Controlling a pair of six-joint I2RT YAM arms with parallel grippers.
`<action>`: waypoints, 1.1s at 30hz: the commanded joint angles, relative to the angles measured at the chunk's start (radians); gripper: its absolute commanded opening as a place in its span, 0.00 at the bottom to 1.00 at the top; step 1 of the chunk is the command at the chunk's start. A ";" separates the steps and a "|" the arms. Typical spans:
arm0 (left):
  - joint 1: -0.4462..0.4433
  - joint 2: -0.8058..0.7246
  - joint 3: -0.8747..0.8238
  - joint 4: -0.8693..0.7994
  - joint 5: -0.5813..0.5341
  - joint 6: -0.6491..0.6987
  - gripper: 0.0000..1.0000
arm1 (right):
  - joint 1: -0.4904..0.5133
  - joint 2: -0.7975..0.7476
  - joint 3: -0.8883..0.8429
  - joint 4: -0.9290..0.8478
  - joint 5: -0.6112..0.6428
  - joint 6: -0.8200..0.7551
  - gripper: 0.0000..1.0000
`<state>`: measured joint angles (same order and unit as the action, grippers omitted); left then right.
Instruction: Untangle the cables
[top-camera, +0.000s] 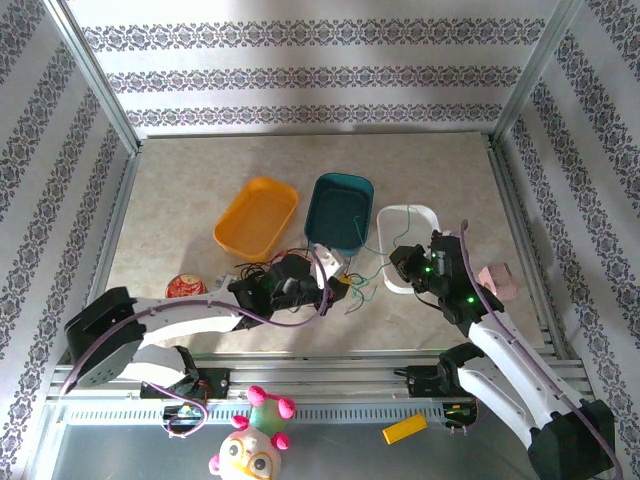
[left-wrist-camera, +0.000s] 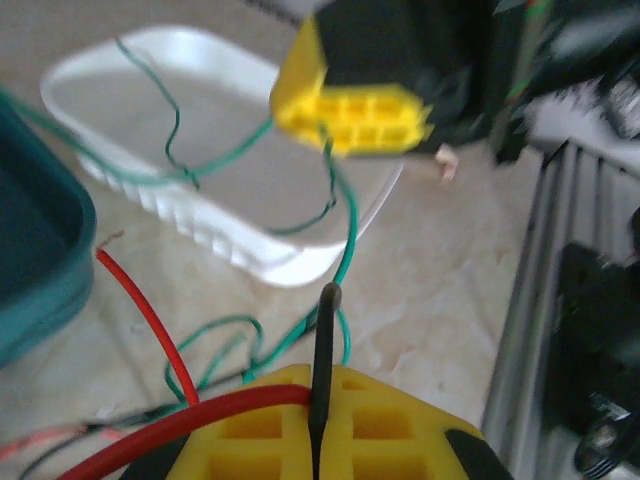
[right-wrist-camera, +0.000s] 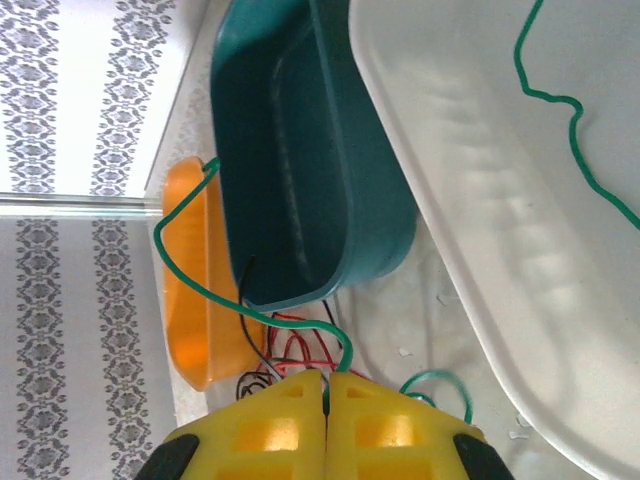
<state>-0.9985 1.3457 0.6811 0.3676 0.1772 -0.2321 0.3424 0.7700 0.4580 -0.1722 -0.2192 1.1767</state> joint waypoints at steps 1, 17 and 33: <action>0.023 -0.047 -0.031 0.080 0.036 -0.057 0.00 | 0.018 0.015 -0.024 0.024 0.037 0.003 0.00; 0.236 -0.265 -0.291 0.178 -0.277 -0.296 0.00 | 0.019 -0.037 -0.060 -0.023 0.095 -0.011 0.00; 0.170 -0.165 -0.248 -0.067 -0.081 -0.113 0.50 | -0.011 -0.043 -0.037 -0.005 0.017 -0.078 0.00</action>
<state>-0.8017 1.1618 0.3817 0.3241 -0.0250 -0.4358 0.3355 0.7155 0.3988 -0.1925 -0.1684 1.1454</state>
